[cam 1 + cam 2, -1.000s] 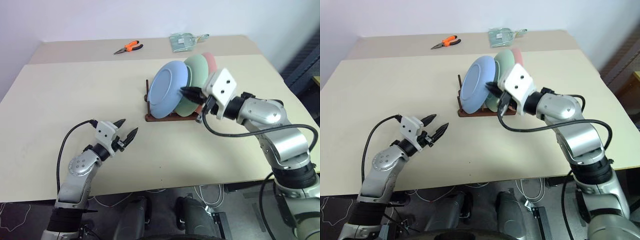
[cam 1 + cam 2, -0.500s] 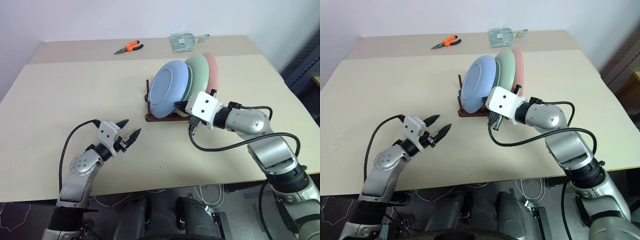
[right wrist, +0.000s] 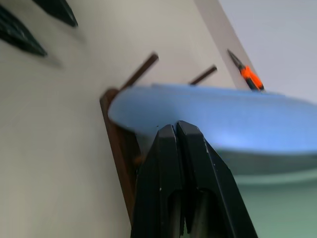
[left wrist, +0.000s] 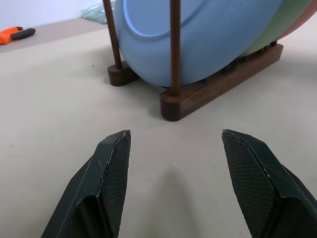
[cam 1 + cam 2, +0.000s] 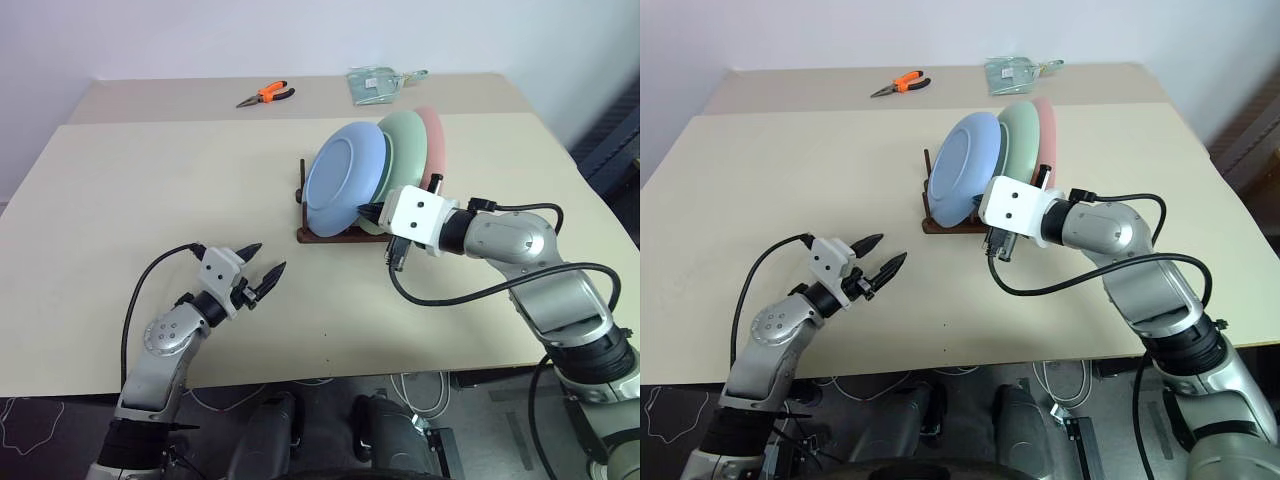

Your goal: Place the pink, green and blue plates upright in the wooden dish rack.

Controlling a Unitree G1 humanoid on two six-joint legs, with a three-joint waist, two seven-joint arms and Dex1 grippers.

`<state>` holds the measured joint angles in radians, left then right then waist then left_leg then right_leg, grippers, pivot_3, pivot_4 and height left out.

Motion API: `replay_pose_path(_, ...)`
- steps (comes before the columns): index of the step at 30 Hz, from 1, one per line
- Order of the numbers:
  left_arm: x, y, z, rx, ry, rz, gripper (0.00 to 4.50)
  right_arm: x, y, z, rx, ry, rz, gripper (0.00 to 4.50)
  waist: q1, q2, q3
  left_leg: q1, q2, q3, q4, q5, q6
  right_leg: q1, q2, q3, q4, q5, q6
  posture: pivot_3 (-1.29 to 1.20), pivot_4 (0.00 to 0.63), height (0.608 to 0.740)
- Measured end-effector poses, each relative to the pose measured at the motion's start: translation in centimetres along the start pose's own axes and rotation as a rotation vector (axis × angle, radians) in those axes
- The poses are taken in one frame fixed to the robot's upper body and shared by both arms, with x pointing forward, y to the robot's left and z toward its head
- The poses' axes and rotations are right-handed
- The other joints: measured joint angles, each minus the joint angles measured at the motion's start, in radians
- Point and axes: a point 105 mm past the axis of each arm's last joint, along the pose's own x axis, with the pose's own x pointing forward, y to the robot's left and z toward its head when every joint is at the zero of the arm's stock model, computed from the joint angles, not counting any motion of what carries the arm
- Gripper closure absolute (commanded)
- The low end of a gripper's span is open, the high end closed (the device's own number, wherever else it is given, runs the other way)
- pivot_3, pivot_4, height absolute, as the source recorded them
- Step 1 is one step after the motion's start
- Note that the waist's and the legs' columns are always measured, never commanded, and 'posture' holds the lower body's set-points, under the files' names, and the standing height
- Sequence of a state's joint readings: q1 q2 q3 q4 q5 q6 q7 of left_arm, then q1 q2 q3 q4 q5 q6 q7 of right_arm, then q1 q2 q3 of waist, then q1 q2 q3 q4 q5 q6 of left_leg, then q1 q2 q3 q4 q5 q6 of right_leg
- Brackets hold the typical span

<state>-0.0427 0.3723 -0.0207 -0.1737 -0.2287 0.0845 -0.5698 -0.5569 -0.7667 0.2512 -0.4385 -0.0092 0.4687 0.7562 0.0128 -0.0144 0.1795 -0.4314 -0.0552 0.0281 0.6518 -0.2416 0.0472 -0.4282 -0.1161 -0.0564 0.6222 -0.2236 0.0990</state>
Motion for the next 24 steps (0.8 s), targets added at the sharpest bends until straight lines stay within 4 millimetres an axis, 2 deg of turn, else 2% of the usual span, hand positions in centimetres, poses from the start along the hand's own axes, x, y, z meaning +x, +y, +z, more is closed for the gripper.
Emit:
replay_pose_path(4,0.1,-1.1,0.3,-0.008,-0.001,-0.062,1.5,0.0,-0.1,-0.3,-0.016,0.024,-0.014,4.48,0.0,0.0,0.0,0.0,0.0,0.0,0.0,0.0,0.0,0.0,0.0,0.0,0.0,0.0,0.0,0.0,0.15,0.74)
replay_pose_path(10,-0.2,-1.6,-0.1,-0.029,0.029,-0.098,1.5,0.5,0.1,-0.4,-0.029,0.032,-0.018,4.48,-0.001,0.0,0.0,0.0,0.0,0.0,0.0,0.0,0.0,0.0,0.0,0.0,0.0,0.0,0.0,0.0,0.15,0.74)
replay_pose_path(18,-0.3,-1.8,0.0,-0.032,0.036,-0.101,1.5,1.7,-0.3,2.5,-0.066,-0.083,-0.051,4.48,-0.001,0.0,0.0,0.0,0.0,0.0,0.0,0.0,0.0,0.0,0.001,0.0,-0.001,0.0,0.0,0.0,0.15,0.74)
replay_pose_path(24,-0.4,-1.8,-0.1,-0.035,0.04,-0.1,1.5,1.8,-0.6,3.1,-0.083,-0.095,-0.065,4.48,0.0,0.0,0.0,0.0,0.0,0.0,0.0,0.0,0.0,0.001,0.001,0.0,-0.001,0.0,0.0,0.0,0.15,0.74)
